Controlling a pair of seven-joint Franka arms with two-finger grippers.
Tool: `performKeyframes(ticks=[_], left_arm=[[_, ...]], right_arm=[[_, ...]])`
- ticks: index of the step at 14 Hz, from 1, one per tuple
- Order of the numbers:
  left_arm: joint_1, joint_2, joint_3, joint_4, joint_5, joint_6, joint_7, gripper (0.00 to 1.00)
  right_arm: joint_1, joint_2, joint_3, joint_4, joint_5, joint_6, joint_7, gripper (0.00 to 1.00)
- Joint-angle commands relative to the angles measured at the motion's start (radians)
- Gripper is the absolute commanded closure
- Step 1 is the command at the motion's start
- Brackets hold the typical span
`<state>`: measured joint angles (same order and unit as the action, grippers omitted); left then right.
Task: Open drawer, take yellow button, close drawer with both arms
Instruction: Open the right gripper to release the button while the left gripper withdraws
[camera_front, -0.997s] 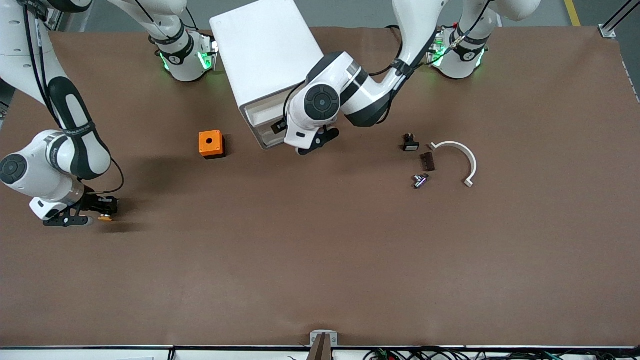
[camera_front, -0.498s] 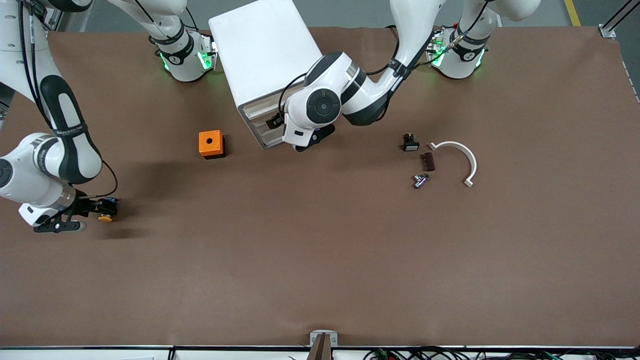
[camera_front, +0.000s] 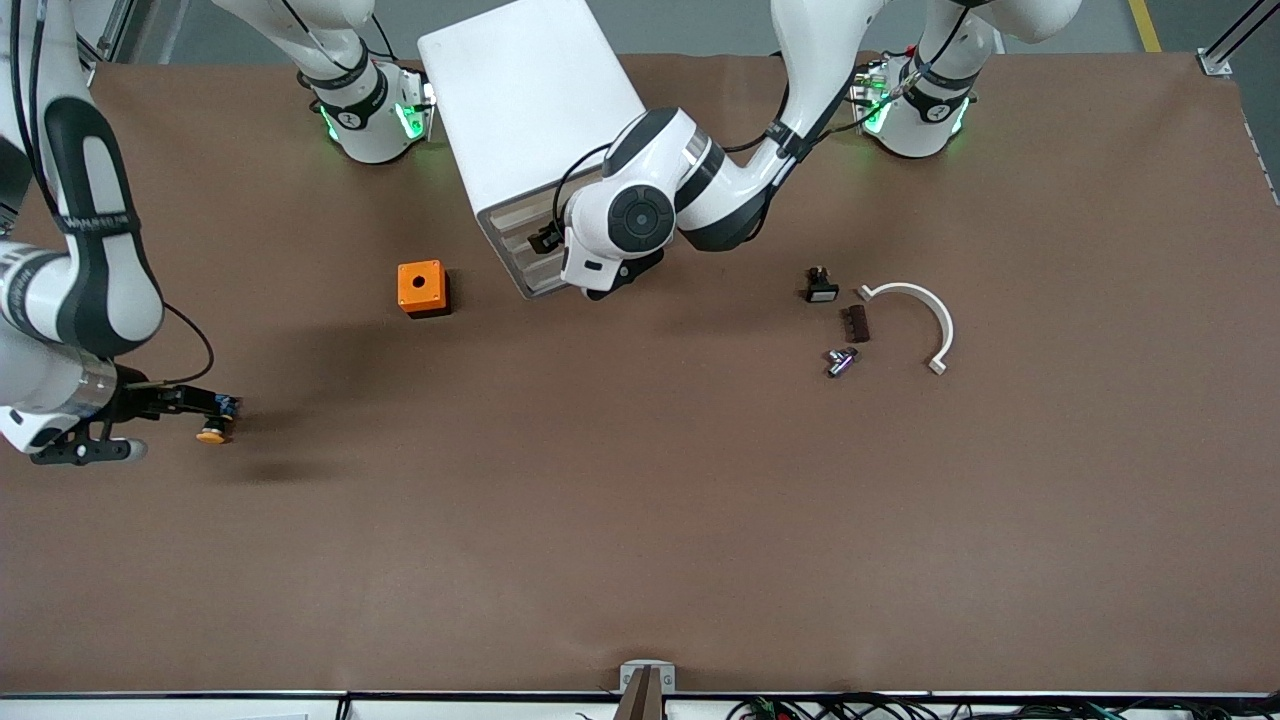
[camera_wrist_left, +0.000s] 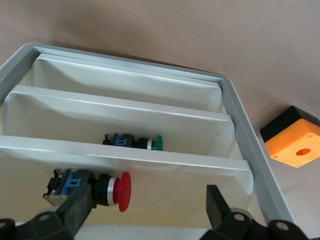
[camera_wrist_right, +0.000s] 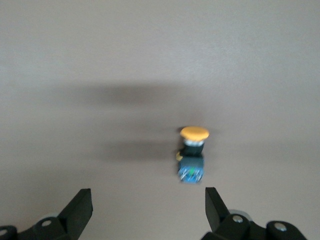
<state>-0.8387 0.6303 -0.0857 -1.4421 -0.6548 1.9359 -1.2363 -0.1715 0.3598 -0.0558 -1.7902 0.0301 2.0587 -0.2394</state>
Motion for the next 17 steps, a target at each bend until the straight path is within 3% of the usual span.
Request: performKeyframes(ticks=[1, 6, 9, 11, 17], left_arm=[[-0.028, 0.0, -0.003, 0.005, -0.034, 0.009, -0.012, 0.0], [-0.011, -0.009, 0.013, 0.011, -0.017, 0.009, 0.003, 0.0], [0.059, -0.038, 0.03, 0.019, 0.004, 0.008, 0.001, 0.0], [0.113, -0.078, 0.029, 0.019, 0.096, 0.008, 0.023, 0.0], [0.329, -0.193, 0.027, 0.063, 0.234, -0.078, 0.301, 0.0]], right_arm=[[0.046, -0.183, -0.001, -0.029, -0.01, -0.138, 0.122, 0.0], [0.06, -0.321, -0.004, 0.034, -0.015, -0.345, 0.155, 0.0], [0.052, -0.325, -0.009, 0.041, -0.019, -0.364, 0.155, 0.0], [0.047, -0.323, -0.01, 0.04, -0.026, -0.368, 0.147, 0.0], [0.095, -0.32, 0.004, 0.081, -0.036, -0.374, 0.153, 0.0]])
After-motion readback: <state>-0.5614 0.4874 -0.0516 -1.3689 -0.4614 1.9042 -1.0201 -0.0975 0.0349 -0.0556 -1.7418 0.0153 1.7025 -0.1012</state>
